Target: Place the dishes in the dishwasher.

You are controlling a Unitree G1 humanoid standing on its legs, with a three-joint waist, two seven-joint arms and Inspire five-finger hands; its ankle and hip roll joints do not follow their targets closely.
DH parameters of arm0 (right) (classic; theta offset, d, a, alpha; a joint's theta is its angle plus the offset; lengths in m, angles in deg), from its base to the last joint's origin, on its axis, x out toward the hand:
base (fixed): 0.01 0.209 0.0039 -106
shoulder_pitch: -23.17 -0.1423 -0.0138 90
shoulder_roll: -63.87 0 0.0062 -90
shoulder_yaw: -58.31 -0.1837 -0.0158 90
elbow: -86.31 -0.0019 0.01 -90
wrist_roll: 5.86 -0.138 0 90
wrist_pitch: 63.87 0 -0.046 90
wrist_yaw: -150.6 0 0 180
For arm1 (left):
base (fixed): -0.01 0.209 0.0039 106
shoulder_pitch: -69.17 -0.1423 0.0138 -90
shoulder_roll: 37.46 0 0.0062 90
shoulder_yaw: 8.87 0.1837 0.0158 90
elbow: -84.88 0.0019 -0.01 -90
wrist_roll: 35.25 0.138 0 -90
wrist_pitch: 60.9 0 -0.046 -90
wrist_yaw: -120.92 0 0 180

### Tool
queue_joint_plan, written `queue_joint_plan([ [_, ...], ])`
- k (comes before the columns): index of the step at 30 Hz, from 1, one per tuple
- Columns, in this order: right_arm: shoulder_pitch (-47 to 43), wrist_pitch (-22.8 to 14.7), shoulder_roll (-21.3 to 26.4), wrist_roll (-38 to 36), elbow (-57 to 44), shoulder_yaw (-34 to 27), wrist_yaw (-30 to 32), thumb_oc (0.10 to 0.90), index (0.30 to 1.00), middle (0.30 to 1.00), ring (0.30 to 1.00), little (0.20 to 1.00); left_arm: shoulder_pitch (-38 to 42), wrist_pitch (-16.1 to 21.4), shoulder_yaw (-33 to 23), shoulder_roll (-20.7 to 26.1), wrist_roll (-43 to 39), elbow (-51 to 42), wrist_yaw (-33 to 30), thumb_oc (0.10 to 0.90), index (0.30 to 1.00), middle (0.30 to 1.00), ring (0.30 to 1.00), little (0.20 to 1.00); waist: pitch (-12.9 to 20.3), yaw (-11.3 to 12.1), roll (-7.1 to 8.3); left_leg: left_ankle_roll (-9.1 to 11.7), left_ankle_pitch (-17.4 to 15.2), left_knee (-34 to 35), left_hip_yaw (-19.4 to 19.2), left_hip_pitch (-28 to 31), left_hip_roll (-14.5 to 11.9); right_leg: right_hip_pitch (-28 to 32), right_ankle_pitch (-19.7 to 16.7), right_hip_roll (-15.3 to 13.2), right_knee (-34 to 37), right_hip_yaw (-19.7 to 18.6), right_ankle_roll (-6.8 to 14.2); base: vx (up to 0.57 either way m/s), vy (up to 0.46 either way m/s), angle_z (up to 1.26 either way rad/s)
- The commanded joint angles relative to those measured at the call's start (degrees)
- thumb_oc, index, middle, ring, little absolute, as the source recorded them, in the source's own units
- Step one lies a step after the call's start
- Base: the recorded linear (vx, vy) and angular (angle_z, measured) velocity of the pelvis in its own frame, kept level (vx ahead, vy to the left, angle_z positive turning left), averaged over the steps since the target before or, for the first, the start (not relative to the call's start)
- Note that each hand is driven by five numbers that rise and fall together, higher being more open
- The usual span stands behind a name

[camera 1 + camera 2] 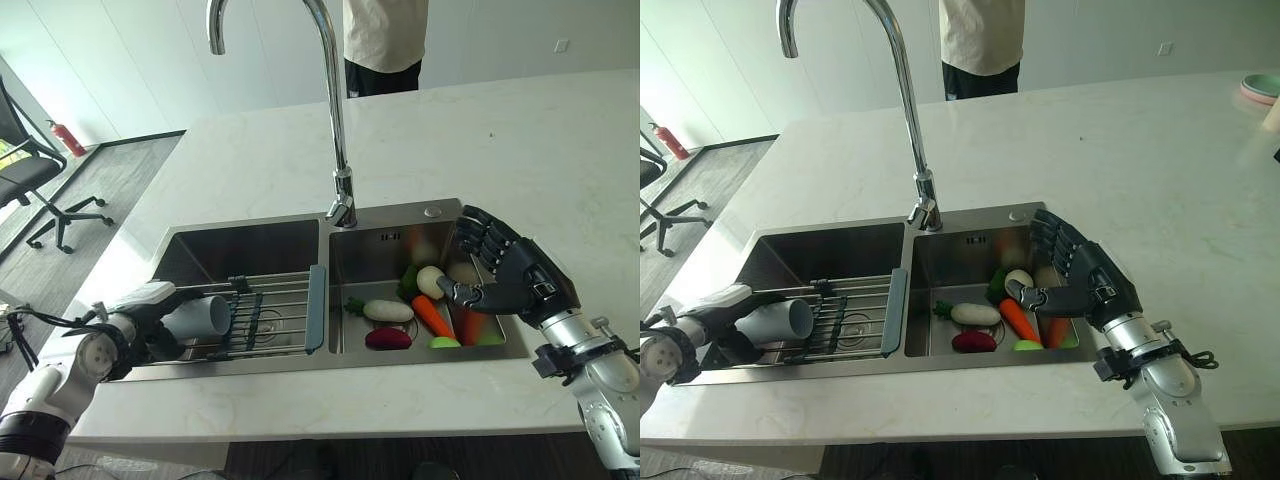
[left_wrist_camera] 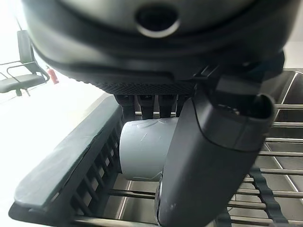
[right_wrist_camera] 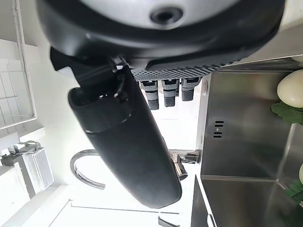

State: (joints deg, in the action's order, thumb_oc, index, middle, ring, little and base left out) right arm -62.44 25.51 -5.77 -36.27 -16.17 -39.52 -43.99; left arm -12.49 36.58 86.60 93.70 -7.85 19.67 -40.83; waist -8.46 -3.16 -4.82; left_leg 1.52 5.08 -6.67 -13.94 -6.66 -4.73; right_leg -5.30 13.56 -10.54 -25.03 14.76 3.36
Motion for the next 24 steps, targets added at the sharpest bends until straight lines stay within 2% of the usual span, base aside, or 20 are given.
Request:
queue_joint_plan([
  [1, -8.21, -7.36, 0.73, -0.94, -1.96, -2.08, -0.1, 0.8, 0.9, 0.9, 0.9, 0.9, 7.68, -0.53, -3.58, 2.54, -0.38, 0.37, -3.69, 0.8, 0.9, 0.9, 0.9, 0.9, 1.61, -1.5, 0.87, 2.9, -18.47, -10.52, -0.22, 3.06, -2.49, 3.26, -0.71, 0.09, 7.84, 0.11, 5.84, 0.03, 0.009, 0.0],
  [13, -7.83, -7.01, 1.12, -1.18, -2.11, -2.5, -0.36, 0.8, 0.9, 0.9, 0.9, 0.9, 7.83, -0.24, -3.35, 2.34, -0.99, 2.38, -3.93, 0.8, 0.9, 0.9, 0.9, 0.9, 1.48, -1.99, 0.87, 2.81, -18.22, -10.52, -0.61, 2.92, -2.56, 2.83, -1.14, 0.13, 7.84, -0.17, 5.85, 0.01, 0.004, 0.0],
  [21, -7.52, -7.17, 0.9, -0.8, -2.09, -2.63, -0.43, 0.8, 0.9, 0.9, 0.9, 0.9, 8.23, -1.62, -2.61, 1.71, -1.58, 3.52, -2.88, 0.8, 0.9, 0.9, 0.9, 0.9, 1.22, -2.46, 0.98, 2.6, -18.38, -10.52, -0.78, 3.03, -2.42, 2.6, -1.34, 0.26, 7.84, -0.64, 5.94, 0.02, 0.007, -0.04],
  [22, -7.34, -7.29, 0.88, -0.8, -2.02, -2.62, -0.5, 0.8, 0.9, 0.9, 0.9, 0.9, 8.28, -2.08, -2.25, 1.57, -1.76, 3.98, -2.28, 0.726, 0.789, 0.789, 0.789, 0.789, 1.22, -2.6, 1.0, 2.6, -18.79, -10.52, -0.84, 3.34, -2.36, 2.83, -1.02, 0.28, 7.84, -0.8, 6.07, 0.04, 0.011, -0.11],
  [23, -7.37, -7.21, 0.81, -0.73, -1.99, -2.66, -0.53, 0.8, 0.9, 0.9, 0.9, 0.9, 8.39, -2.37, -2.16, 1.43, -1.9, 4.21, -1.86, 0.634, 0.651, 0.651, 0.651, 0.651, 1.24, -2.61, 0.99, 2.59, -18.81, -10.52, -0.87, 3.37, -2.37, 2.82, -1.02, 0.28, 7.84, -0.83, 6.08, 0.02, 0.01, -0.1],
  [24, -7.37, -7.19, 0.65, -0.51, -2.04, -2.59, -0.45, 0.8, 0.9, 0.9, 0.9, 0.9, 8.45, -2.93, -1.96, 1.13, -1.9, 4.36, -1.31, 0.485, 0.427, 0.427, 0.427, 0.427, 1.25, -2.65, 1.0, 2.51, -18.47, -10.52, -0.92, 3.11, -2.39, 2.52, -1.37, 0.34, 7.84, -0.9, 5.99, 0.01, 0.008, -0.09],
])
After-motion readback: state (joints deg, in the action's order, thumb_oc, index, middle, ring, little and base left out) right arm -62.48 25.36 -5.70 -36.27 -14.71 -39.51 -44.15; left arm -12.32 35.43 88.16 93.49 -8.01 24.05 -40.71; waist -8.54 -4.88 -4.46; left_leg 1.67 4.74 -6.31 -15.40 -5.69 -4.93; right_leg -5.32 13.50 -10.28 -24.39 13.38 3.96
